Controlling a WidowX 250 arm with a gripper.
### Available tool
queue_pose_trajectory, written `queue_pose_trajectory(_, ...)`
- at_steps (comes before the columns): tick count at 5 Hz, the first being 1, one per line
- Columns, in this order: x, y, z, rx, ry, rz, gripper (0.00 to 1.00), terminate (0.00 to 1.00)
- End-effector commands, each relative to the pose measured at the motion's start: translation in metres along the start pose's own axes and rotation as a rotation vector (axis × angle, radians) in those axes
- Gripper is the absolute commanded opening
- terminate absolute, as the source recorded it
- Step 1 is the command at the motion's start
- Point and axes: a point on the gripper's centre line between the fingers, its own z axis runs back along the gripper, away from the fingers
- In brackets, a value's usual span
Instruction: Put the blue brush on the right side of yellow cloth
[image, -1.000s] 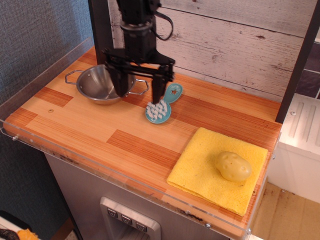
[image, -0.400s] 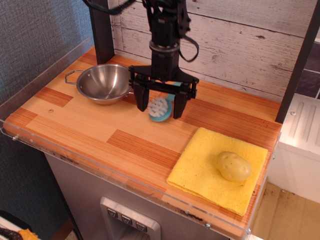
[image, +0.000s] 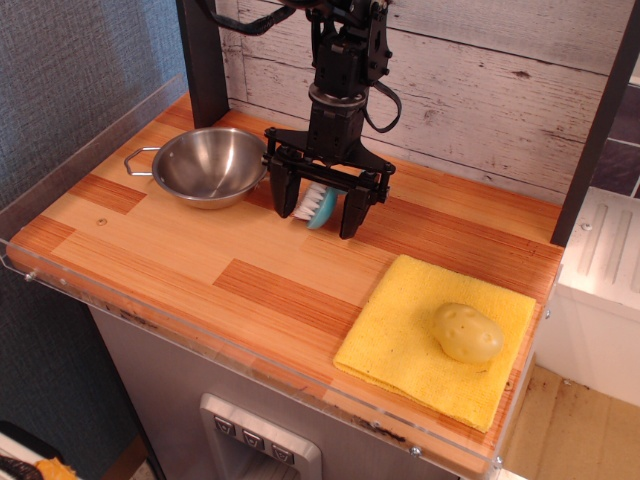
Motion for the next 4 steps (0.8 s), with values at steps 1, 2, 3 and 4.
queue_pose_trajectory(1,0.002,-0.003,0.022,-0.022,-0.069,-0.033,0.00,0.00)
queue_pose_trajectory(2,-0.007,-0.016,0.057,-0.063,-0.125,-0.088,0.00,0.00)
queue_pose_trajectory(3,-0.033,-0.015,0.086,-0.026,-0.144,-0.083,0.00,0.00)
queue_pose_trajectory(4,-0.068,-0.001,0.083,0.014,-0.118,-0.028,0.00,0.00)
